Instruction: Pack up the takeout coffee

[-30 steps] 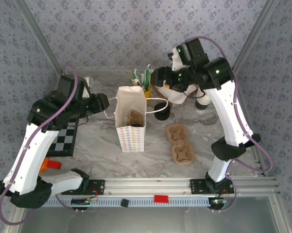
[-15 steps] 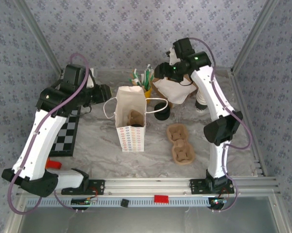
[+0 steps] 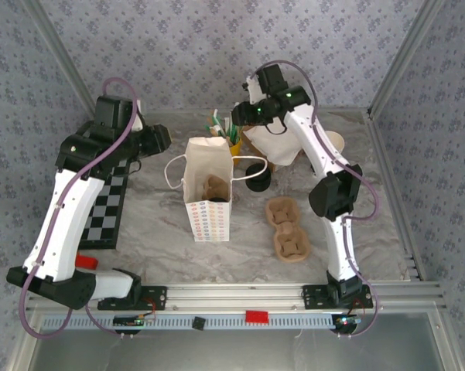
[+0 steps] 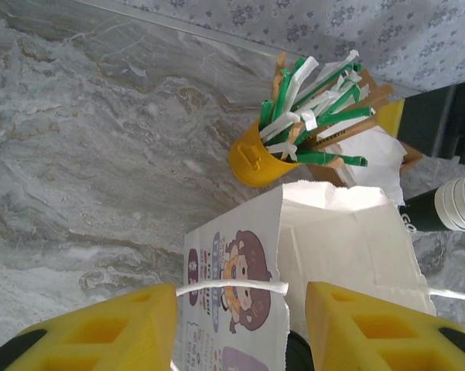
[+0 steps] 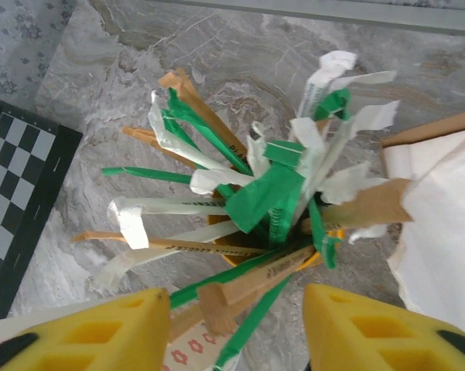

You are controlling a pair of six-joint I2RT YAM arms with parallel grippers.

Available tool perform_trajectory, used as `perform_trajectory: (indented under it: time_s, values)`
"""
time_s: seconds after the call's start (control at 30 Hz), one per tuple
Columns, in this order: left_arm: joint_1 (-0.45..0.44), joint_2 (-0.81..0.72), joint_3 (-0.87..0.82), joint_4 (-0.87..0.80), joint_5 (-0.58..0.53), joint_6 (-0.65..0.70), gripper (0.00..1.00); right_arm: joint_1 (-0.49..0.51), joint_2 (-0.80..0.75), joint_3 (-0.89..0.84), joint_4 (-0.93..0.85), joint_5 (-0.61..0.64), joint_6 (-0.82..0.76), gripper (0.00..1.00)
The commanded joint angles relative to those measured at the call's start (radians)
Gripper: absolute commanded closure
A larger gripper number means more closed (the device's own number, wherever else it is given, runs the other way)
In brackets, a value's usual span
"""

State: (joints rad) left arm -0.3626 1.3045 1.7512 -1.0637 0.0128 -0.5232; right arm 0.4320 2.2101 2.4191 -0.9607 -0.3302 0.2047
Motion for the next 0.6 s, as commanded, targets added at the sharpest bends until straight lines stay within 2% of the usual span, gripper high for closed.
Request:
perform_trajectory:
  time_s: [0.0, 0.43, 0.57]
  values:
    - [0.015, -0.011, -0.008, 0.032, 0.002, 0.013, 0.52, 0.014, 0.03, 0.063, 0.003, -0.009, -0.037, 0.56]
    - [0.036, -0.008, -0.013, 0.045, 0.026, 0.001, 0.52, 0.014, 0.002, 0.078, 0.004, 0.006, -0.06, 0.92]
    - [0.036, -0.018, -0.01, 0.048, 0.03, -0.006, 0.52, 0.007, -0.044, 0.089, -0.003, 0.013, -0.056, 0.95]
